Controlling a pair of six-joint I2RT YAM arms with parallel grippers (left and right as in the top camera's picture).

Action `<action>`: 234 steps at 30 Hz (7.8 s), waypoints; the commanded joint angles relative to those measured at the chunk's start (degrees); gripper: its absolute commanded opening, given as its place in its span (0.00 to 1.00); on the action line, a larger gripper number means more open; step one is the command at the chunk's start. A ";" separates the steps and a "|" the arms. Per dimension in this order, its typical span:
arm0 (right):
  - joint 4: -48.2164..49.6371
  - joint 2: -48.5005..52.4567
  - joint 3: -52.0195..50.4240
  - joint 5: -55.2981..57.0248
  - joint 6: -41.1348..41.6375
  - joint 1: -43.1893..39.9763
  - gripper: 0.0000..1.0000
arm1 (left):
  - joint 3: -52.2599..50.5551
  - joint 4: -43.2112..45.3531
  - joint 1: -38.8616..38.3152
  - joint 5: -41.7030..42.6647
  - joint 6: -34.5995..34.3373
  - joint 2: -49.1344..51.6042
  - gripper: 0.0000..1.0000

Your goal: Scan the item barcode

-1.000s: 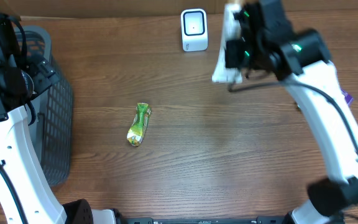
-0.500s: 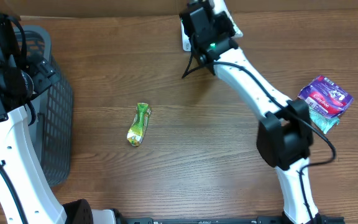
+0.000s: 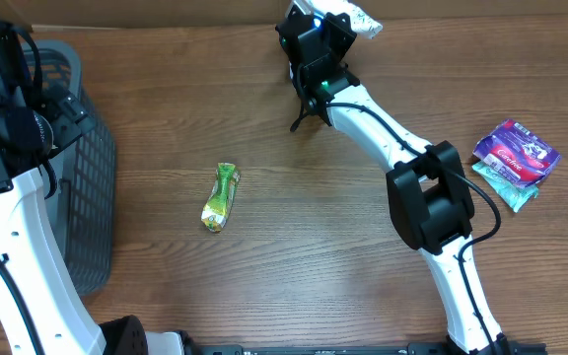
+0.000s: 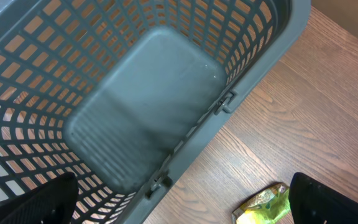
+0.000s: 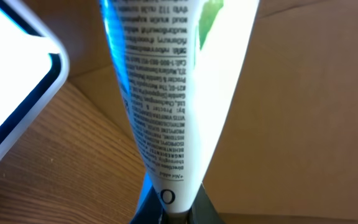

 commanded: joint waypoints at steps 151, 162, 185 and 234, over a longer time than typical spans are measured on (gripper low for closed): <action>-32.96 -26.84 -26.80 -68.08 91.56 9.99 1.00 | -0.15 0.09 0.22 0.02 -0.76 0.24 1.00; -23.19 -16.76 -26.80 -64.39 93.07 19.56 0.86 | -0.15 0.09 0.22 0.04 -0.76 0.24 1.00; -40.26 -15.98 -25.18 -75.47 81.55 7.34 0.77 | -0.15 0.09 0.22 0.04 -0.76 0.24 1.00; -42.84 -15.87 -24.37 -66.82 76.50 8.87 0.43 | -0.15 0.09 0.22 0.02 -0.76 0.24 0.99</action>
